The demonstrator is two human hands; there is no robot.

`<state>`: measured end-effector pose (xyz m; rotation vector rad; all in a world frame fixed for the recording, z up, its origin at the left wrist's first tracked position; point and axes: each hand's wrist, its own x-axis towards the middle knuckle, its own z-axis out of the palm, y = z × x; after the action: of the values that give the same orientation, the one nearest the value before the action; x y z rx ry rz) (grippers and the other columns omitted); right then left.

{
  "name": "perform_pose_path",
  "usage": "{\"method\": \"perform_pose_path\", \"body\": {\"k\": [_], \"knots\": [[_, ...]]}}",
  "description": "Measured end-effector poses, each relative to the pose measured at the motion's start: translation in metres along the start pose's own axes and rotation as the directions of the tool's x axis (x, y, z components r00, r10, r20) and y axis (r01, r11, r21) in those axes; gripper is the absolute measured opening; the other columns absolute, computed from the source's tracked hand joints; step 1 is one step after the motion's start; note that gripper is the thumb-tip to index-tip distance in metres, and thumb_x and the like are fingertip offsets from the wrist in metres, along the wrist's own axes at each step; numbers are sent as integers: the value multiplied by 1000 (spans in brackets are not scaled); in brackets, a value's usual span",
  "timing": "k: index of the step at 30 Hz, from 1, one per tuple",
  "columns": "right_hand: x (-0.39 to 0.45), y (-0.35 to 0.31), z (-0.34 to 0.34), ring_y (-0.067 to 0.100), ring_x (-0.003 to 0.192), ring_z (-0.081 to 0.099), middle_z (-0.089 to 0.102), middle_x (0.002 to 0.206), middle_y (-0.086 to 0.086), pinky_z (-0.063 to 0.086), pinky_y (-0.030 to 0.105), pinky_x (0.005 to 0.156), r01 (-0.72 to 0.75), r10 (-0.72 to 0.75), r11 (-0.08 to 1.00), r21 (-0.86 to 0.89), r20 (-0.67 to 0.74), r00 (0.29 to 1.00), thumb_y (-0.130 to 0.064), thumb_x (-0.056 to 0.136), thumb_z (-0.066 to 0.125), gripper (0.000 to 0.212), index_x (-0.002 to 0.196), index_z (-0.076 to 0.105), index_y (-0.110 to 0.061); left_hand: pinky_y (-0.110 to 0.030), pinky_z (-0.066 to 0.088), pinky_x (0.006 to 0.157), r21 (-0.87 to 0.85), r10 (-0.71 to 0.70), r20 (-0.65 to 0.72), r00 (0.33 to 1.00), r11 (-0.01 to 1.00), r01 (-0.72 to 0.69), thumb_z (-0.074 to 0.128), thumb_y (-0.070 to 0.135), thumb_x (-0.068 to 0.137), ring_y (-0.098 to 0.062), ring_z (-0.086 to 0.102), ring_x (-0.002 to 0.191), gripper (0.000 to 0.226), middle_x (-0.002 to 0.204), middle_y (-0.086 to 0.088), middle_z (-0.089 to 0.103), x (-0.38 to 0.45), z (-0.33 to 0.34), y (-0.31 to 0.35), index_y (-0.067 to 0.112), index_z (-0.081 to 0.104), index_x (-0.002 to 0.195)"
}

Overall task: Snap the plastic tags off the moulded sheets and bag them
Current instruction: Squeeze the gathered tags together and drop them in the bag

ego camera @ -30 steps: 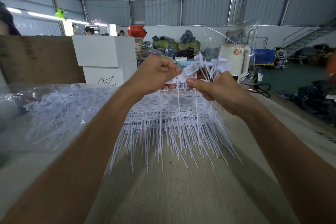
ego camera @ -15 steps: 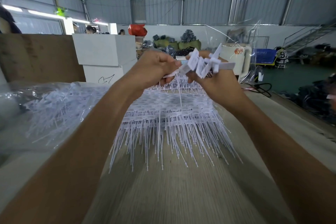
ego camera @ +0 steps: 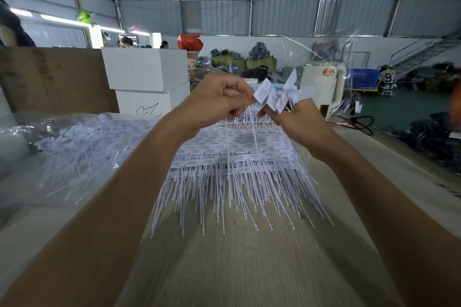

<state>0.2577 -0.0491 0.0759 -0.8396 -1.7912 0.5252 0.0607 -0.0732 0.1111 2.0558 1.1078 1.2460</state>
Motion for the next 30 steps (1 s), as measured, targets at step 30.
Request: {"method": "perform_pose_path", "body": {"k": [30], "knots": [[-3,5,0,9,48,29,40,59,0,21,24,43,-181,158,976,124,176,972,-31,96,67,22,89,62,-11,-27,48,63,119,-54,289,956,993,20,61,1,97,-16,63,74,43,96,-4,78,-5,-6,-5,21,38,127]]}}
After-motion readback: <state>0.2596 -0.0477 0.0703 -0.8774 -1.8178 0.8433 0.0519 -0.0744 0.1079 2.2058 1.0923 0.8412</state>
